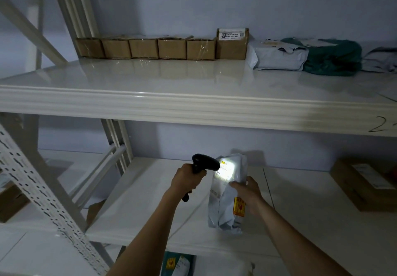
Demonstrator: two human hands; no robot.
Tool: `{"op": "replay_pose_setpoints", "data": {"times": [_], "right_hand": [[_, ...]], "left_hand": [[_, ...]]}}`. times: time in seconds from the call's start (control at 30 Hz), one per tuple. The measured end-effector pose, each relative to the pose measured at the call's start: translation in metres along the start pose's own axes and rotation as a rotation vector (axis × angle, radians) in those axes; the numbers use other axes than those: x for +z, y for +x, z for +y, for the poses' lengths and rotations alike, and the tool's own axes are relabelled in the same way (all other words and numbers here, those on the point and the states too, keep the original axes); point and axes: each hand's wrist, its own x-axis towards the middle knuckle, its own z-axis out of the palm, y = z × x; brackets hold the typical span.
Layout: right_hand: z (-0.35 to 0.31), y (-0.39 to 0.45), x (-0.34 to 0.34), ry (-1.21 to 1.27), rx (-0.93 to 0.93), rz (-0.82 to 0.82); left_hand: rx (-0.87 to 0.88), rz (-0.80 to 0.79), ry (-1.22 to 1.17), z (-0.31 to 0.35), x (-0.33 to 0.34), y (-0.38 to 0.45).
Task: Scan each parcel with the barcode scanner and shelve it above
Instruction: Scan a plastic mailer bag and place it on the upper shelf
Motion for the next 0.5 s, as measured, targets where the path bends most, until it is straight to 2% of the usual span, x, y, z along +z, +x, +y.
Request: {"op": "replay_pose_setpoints", "data": {"times": [0.5], "right_hand": [[0.0038,0.0023,-0.0097,0.053,0.039,-0.019]], "left_hand": [[-0.012,0.006,0.025,0.0053,0.004,-0.0006]]}}
